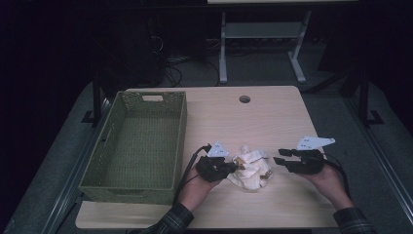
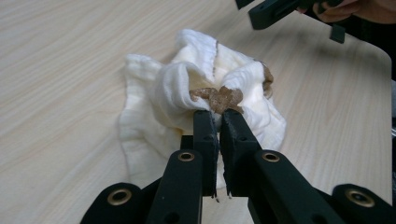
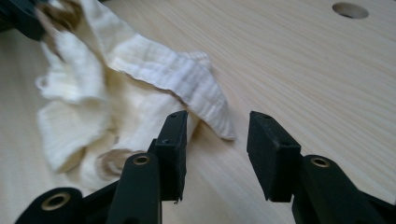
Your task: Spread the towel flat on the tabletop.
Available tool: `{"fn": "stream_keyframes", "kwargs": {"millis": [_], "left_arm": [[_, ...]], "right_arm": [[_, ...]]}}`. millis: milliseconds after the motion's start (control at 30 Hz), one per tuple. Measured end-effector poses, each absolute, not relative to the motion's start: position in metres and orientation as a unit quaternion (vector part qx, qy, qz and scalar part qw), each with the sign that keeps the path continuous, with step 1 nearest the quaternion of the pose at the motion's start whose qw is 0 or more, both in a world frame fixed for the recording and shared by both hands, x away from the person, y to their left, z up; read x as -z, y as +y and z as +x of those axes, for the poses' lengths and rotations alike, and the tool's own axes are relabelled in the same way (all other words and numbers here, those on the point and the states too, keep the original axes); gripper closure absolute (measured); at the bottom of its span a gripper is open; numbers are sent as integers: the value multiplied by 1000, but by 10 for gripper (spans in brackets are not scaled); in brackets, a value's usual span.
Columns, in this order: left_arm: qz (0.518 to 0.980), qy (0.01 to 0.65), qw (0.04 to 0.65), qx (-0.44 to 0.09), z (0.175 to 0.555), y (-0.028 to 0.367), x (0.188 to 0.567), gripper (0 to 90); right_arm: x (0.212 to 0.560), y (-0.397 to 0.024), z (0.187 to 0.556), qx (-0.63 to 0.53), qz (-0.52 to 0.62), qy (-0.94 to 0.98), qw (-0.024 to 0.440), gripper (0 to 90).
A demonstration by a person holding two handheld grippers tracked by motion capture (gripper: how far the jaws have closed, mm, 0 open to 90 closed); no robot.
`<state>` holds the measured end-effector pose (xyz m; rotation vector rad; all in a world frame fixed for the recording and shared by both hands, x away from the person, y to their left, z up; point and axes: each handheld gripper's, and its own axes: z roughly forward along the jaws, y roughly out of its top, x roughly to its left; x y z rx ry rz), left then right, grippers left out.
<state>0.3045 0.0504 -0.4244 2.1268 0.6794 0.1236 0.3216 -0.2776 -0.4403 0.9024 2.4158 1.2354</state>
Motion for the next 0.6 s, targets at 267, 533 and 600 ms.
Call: {"fn": "stream_keyframes", "kwargs": {"millis": [267, 533, 600], "left_arm": [[849, 282, 443, -58, 307, 54, 423, 846], [848, 281, 446, -61, 307, 55, 421, 848], [846, 281, 448, -63, 307, 55, 420, 850]], "right_arm": [[458, -264, 342, -398, 310, 857, 106, 587], [469, -258, 355, -375, 319, 865, 97, 686], [471, -258, 358, -372, 318, 867, 96, 777]]}}
